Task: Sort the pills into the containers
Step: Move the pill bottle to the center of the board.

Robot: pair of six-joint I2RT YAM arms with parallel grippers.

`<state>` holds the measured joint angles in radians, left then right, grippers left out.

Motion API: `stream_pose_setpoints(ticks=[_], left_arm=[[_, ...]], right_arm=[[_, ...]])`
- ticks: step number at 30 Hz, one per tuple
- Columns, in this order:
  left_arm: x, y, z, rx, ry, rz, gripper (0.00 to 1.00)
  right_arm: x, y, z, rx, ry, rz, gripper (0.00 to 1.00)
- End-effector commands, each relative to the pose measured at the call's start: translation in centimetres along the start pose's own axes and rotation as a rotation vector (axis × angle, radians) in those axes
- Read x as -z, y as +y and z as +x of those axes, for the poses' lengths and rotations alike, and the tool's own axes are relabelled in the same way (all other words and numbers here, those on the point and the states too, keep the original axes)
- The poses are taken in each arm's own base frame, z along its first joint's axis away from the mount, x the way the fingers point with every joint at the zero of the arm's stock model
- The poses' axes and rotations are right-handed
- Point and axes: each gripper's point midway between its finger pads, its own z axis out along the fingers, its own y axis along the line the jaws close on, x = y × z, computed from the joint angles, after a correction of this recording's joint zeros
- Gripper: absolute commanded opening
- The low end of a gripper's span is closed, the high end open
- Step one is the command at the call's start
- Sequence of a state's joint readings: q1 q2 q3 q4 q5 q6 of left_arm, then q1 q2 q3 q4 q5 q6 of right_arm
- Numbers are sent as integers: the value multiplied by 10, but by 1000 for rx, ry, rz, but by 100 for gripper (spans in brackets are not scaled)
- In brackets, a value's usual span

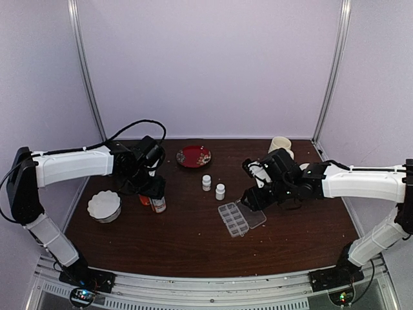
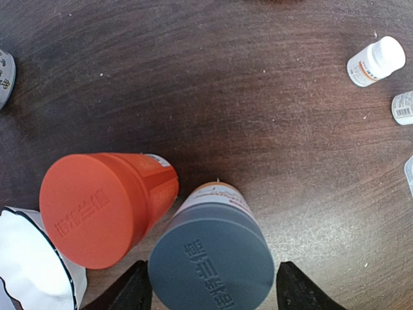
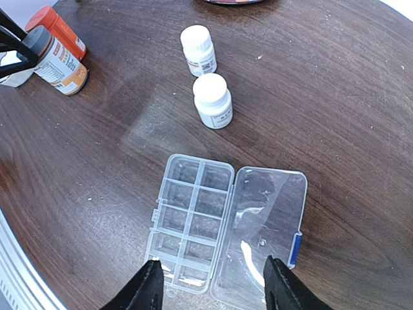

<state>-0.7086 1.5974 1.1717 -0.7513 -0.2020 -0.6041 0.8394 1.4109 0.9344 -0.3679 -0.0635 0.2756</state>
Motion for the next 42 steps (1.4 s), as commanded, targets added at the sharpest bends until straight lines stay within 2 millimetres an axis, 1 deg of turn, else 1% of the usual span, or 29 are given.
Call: stream_pose_setpoints(ticks=[1, 5, 9, 13, 16, 18, 23, 31, 35, 36, 39, 42], left_arm=[[4, -3, -20, 33, -56, 8, 68], [2, -4, -21, 34, -52, 4, 64], [1, -3, -21, 36, -49, -2, 55], [4, -1, -19, 29, -48, -6, 46], [8, 0, -16, 17, -45, -7, 45], [14, -4, -16, -1, -53, 16, 44], [28, -31, -11, -103, -62, 94, 43], [38, -71, -7, -187, -117, 204, 43], [32, -87, 0, -225, -117, 242, 44], [29, -87, 3, -223, -111, 239, 46], [22, -89, 10, -204, -97, 256, 56], [21, -94, 14, -204, -99, 274, 60]], right_arm=[[7, 5, -13, 12, -32, -3, 55], [6, 7, -12, 13, -30, -12, 55], [5, 8, -10, 13, -28, -13, 55], [4, 9, -9, 9, -29, -17, 55], [4, 12, -9, 9, -32, -34, 55], [4, 15, -9, 13, -34, -44, 55], [4, 22, -11, 13, -59, -80, 55], [1, 43, -11, 40, -73, -156, 55], [-1, 51, -12, 56, -83, -183, 55], [-1, 52, -12, 58, -83, -187, 55], [-3, 54, -11, 59, -86, -187, 56], [-6, 48, -10, 51, -82, -154, 58]])
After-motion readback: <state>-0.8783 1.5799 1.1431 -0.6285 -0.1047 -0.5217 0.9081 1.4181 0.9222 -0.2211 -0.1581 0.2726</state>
